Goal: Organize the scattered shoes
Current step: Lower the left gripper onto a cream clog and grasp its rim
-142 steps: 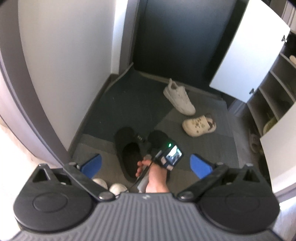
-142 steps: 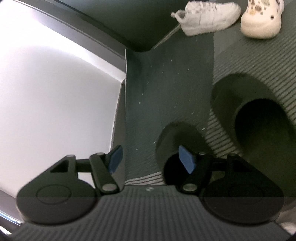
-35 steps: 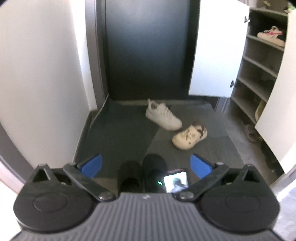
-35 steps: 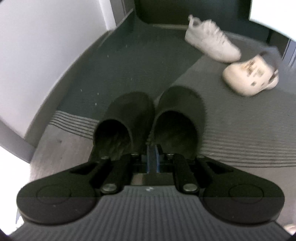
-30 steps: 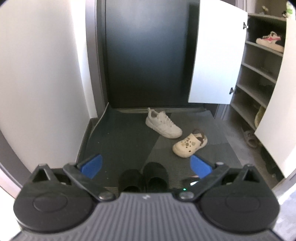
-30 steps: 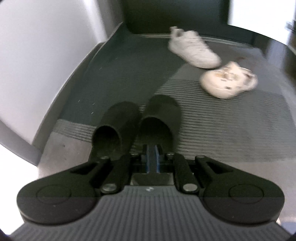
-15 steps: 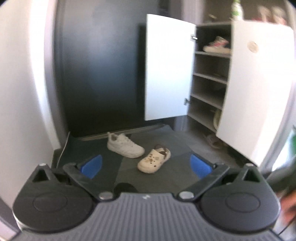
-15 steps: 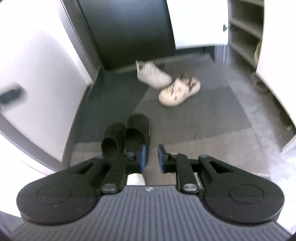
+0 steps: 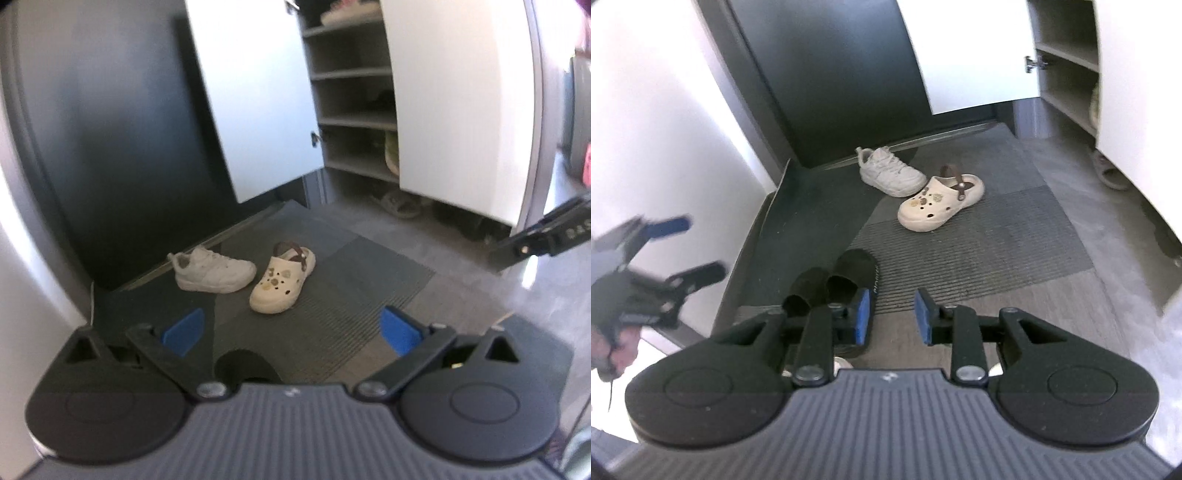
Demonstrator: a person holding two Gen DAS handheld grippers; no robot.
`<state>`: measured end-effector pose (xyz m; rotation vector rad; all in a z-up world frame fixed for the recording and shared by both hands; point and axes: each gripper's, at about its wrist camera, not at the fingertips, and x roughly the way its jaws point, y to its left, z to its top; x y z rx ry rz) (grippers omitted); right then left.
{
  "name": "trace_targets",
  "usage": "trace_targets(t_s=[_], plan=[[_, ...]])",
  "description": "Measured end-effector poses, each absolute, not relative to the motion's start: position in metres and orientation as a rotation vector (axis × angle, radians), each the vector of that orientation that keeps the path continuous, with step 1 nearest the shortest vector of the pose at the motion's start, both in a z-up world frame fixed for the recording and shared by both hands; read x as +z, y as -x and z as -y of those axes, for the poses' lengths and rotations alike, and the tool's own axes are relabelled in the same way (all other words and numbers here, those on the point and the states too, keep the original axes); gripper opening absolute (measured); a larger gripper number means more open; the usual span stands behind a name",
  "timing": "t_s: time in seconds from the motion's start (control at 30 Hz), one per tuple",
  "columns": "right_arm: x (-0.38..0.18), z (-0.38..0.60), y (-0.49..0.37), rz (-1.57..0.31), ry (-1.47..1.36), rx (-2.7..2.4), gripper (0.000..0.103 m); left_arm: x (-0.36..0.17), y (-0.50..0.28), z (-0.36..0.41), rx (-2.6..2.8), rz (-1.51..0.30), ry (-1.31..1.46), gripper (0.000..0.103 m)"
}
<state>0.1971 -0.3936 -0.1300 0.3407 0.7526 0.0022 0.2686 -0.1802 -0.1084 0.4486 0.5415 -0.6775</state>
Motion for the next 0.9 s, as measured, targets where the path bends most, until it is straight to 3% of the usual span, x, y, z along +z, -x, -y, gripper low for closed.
trace_targets(t_s=[0.13, 0.2, 0.33, 0.47, 0.5, 0.67, 0.9], plan=[[-0.180, 0.399, -0.221, -0.716, -0.329, 0.032, 0.033, -0.160, -0.332, 0.218, -0.708, -0.582, -0.496, 0.103], [-0.209, 0.401, -0.230, -0.701, -0.342, 0.020, 0.044, -0.188, -0.368, 0.236, -0.728, -0.592, -0.536, 0.103], [-0.260, 0.408, -0.237, -0.703, -0.417, 0.020, 0.048, -0.267, -0.462, 0.277, -0.760, -0.636, -0.538, 0.103], [-0.297, 0.424, -0.234, -0.692, -0.512, 0.022, 0.092, -0.325, -0.532, 0.311, -0.727, -0.666, -0.510, 0.103], [-0.302, 0.428, -0.233, -0.680, -0.530, 0.018, 0.096, -0.338, -0.548, 0.320, -0.725, -0.661, -0.509, 0.103], [-0.318, 0.441, -0.255, -0.614, -0.575, 0.012, 0.096, -0.375, -0.610, 0.357, -0.719, -0.675, -0.507, 0.103], [-0.341, 0.464, -0.280, -0.672, -0.617, 0.062, 0.096, -0.418, -0.670, 0.404, -0.712, -0.743, -0.593, 0.103]])
